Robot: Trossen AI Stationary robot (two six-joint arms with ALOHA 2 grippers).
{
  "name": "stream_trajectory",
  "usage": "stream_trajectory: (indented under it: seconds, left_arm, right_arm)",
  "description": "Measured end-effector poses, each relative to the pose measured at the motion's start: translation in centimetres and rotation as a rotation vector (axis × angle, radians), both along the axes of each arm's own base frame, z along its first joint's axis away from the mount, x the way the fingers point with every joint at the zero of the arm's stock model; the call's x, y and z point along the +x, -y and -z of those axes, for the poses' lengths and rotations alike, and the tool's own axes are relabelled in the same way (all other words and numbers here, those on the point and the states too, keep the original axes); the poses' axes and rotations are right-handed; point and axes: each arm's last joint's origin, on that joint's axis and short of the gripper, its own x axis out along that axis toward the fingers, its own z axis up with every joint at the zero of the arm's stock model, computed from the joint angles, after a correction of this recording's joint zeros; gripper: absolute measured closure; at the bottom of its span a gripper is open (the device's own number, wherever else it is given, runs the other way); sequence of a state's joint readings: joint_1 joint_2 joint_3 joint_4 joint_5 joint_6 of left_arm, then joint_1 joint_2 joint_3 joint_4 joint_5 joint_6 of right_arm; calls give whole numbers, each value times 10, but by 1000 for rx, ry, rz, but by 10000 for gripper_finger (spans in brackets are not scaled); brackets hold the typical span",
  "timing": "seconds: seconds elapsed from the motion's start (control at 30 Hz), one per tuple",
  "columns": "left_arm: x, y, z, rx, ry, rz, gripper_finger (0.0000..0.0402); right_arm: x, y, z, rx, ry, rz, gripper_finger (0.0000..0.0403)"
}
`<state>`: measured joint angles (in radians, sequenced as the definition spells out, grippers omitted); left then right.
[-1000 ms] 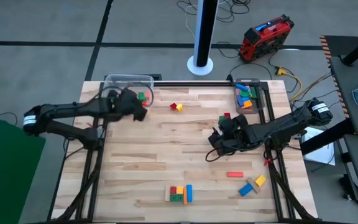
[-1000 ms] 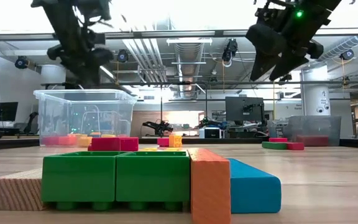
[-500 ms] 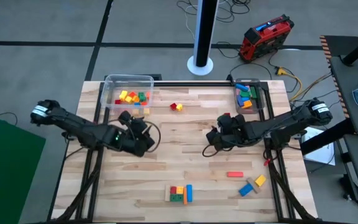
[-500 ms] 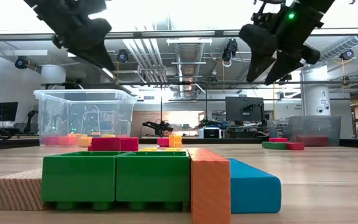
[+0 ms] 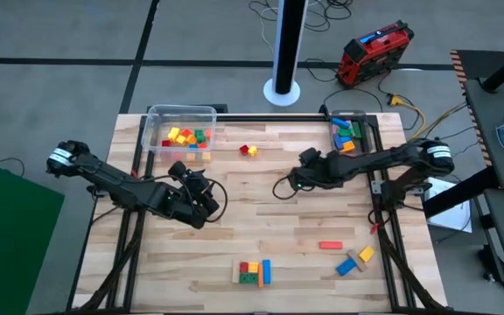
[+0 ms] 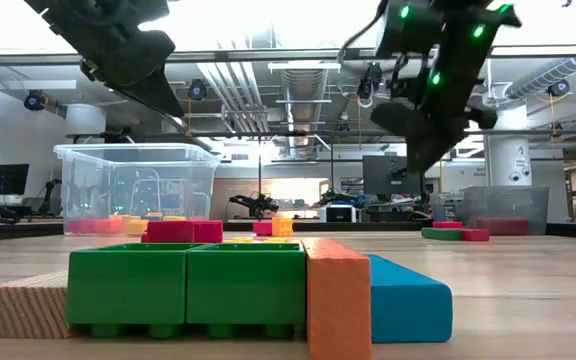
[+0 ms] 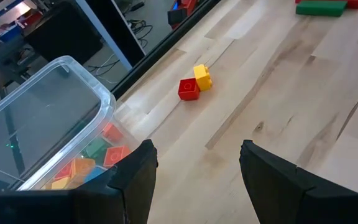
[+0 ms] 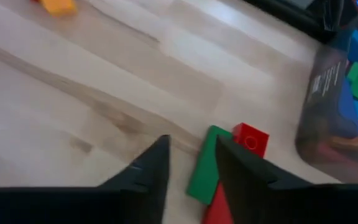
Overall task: Sort blocks by size
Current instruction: Put the green rectangular wooden block into the black bin
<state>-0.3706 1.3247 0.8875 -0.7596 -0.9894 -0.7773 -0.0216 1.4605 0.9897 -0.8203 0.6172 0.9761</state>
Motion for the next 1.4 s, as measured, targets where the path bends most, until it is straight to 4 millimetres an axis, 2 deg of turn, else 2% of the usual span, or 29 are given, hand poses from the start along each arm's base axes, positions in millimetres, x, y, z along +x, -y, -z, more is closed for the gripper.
stream_trajectory:
  seconds: [0.13, 0.37, 0.63, 0.87, 1.0, 1.13, 1.23, 1.4]
  left_arm:
    - [0, 0, 0, 0, 0, 0, 196]
    - [0, 0, 0, 0, 0, 0, 196]
    - [0, 0, 0, 0, -1, 0, 196]
    - [0, 0, 0, 1, -1, 0, 196]
    - [0, 0, 0, 0, -1, 0, 196]
    - [0, 0, 0, 0, 0, 0, 196]
    - [0, 0, 0, -1, 2, 0, 196]
    - [0, 0, 0, -2, 3, 0, 196]
  right_arm:
    - [5, 13, 20, 34, -102, 3, 383]
    - [9, 30, 49, 111, -226, 32, 393]
    - [10, 36, 69, 123, -300, 59, 394]
    - [19, 22, 65, 157, -237, -16, 394]
    - [25, 11, 52, 136, -190, -58, 393]
    - [26, 10, 41, 122, -139, -43, 385]
    - [27, 9, 36, 137, -126, -54, 363]
    - [26, 6, 38, 189, -122, -62, 293]
